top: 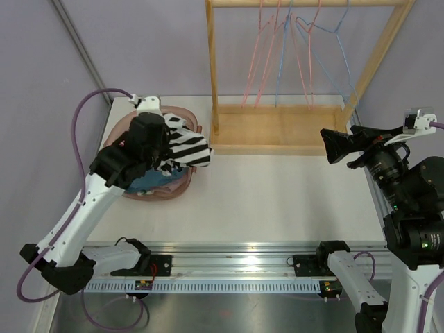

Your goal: Remove the tank top from the hanger

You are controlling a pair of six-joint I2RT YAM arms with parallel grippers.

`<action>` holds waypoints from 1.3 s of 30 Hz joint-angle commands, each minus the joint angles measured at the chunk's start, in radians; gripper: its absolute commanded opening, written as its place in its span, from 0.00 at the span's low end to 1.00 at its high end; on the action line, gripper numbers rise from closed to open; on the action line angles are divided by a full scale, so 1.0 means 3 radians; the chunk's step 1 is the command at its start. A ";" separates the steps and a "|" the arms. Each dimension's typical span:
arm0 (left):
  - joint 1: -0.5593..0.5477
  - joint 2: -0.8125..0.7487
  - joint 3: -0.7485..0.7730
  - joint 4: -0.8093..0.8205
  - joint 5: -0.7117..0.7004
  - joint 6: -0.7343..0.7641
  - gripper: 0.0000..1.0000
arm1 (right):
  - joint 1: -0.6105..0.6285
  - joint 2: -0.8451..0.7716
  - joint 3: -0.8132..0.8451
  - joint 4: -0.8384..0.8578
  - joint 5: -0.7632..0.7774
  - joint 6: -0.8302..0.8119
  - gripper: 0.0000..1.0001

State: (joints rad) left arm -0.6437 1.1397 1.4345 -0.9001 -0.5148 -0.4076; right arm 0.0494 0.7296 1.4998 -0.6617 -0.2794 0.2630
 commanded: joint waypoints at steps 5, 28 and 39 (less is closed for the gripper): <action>0.1066 0.0439 0.0505 -0.0119 0.0574 0.0428 0.00 | -0.0011 0.0079 -0.0065 0.0196 -0.0132 0.0033 0.99; 0.1599 0.1760 0.0403 -0.0236 0.1149 0.0367 0.44 | -0.0011 -0.0284 -0.0556 0.0023 -0.0270 0.0161 1.00; 0.1594 0.0554 0.0414 -0.0129 0.1230 0.0269 0.99 | -0.0011 -0.0428 -0.0484 -0.0724 0.0118 -0.0161 0.99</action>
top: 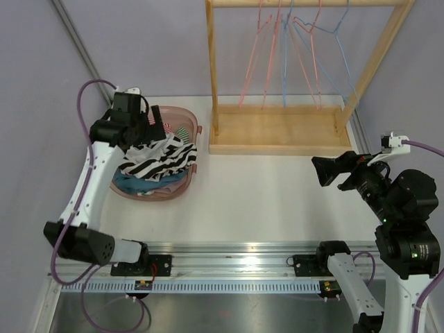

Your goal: Remove the tank top from the hanger

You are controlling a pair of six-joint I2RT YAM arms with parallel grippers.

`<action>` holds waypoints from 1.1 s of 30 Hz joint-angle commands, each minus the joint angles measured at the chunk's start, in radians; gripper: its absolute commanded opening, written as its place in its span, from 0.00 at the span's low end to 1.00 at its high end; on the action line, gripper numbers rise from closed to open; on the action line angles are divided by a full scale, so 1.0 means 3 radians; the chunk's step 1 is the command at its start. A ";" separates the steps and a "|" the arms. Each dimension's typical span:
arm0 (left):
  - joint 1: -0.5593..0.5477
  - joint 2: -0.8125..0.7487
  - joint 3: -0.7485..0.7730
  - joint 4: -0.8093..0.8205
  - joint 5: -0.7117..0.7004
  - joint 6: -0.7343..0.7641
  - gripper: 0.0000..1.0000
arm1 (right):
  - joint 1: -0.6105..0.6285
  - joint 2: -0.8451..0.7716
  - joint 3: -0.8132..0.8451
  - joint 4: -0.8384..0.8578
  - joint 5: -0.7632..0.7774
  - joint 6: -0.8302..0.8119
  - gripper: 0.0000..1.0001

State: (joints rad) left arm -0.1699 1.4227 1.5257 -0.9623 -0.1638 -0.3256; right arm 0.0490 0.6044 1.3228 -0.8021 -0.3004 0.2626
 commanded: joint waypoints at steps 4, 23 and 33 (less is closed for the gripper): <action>-0.0057 -0.1054 -0.0085 0.0160 -0.0234 0.0129 0.99 | -0.0010 -0.0102 0.0065 -0.0404 0.0459 -0.0277 1.00; -0.0339 -0.3172 -0.1046 -0.0346 -0.0630 0.0318 0.99 | 0.0404 -0.0435 -0.0369 -0.0676 0.1134 -0.0308 1.00; -0.0339 -0.3479 -0.1143 -0.0392 -0.0466 0.0323 0.99 | 0.0404 -0.0297 -0.0395 -0.0630 0.1231 -0.0308 0.99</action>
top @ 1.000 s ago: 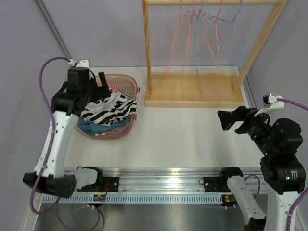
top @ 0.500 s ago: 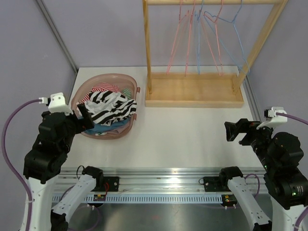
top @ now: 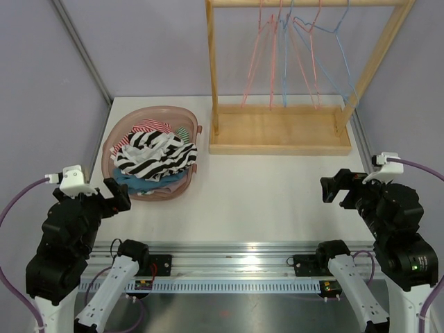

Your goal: Remove the tank top from the hanger

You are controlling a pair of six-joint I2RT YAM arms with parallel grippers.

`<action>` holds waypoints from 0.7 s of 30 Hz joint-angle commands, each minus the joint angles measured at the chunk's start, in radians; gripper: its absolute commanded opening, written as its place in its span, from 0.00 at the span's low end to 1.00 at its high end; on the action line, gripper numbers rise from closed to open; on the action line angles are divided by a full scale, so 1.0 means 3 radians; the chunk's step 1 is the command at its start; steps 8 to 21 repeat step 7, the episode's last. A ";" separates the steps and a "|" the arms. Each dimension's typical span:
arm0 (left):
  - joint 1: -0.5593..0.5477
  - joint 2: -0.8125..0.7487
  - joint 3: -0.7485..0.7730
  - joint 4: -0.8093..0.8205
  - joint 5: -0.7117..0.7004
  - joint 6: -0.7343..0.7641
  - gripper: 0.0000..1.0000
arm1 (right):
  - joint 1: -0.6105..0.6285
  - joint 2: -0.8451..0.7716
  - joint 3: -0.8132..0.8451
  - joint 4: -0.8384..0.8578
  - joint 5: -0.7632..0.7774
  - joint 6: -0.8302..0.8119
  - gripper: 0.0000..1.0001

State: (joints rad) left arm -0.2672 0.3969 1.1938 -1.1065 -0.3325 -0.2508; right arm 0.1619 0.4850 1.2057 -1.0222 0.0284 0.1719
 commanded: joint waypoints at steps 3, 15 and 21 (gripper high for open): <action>-0.0014 -0.0060 -0.0052 0.0109 0.0116 0.0074 0.99 | 0.0028 0.0142 -0.0036 0.0145 0.0166 -0.0010 1.00; -0.0014 -0.0050 -0.0058 0.0139 0.0142 0.0069 0.99 | 0.0028 0.0203 -0.0051 0.0191 0.0161 -0.0010 0.99; -0.0014 -0.0050 -0.0058 0.0139 0.0142 0.0069 0.99 | 0.0028 0.0203 -0.0051 0.0191 0.0161 -0.0010 0.99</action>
